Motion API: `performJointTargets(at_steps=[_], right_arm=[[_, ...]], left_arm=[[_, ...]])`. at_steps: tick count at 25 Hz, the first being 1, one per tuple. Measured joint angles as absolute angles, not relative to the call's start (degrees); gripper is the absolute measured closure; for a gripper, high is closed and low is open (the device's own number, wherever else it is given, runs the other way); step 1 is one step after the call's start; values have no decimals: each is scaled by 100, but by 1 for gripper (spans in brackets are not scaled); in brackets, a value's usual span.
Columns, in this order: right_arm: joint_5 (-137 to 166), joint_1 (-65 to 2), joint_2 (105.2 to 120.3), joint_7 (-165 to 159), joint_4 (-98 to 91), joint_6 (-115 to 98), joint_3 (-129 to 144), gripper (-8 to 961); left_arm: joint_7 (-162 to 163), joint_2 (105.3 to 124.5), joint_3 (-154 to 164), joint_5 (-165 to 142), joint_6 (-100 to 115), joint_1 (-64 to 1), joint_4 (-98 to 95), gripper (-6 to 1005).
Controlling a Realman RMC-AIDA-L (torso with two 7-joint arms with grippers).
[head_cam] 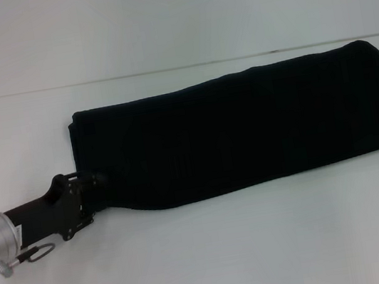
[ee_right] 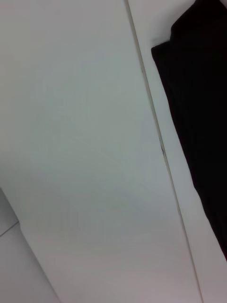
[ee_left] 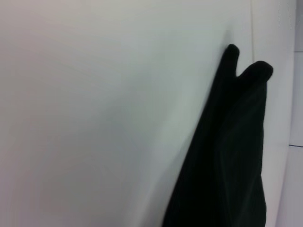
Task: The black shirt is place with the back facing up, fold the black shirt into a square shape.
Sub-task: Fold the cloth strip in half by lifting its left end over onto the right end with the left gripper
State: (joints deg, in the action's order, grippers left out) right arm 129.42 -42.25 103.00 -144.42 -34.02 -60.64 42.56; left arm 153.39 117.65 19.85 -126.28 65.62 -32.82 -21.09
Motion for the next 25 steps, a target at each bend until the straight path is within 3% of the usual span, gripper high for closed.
performJointTargets(at_steps=[14,25], right_arm=[[12928,-4208,10301,-14440,-3415,-6115,4203,264],[12928,-4213,10301,-14405,-3419,-6128,4168,290]], left_arm=[[15225,11696,2104,-12685,6761,-3419,-2127,495],[15157,11672,2109,-12757,6721,-3431,-2136,929]])
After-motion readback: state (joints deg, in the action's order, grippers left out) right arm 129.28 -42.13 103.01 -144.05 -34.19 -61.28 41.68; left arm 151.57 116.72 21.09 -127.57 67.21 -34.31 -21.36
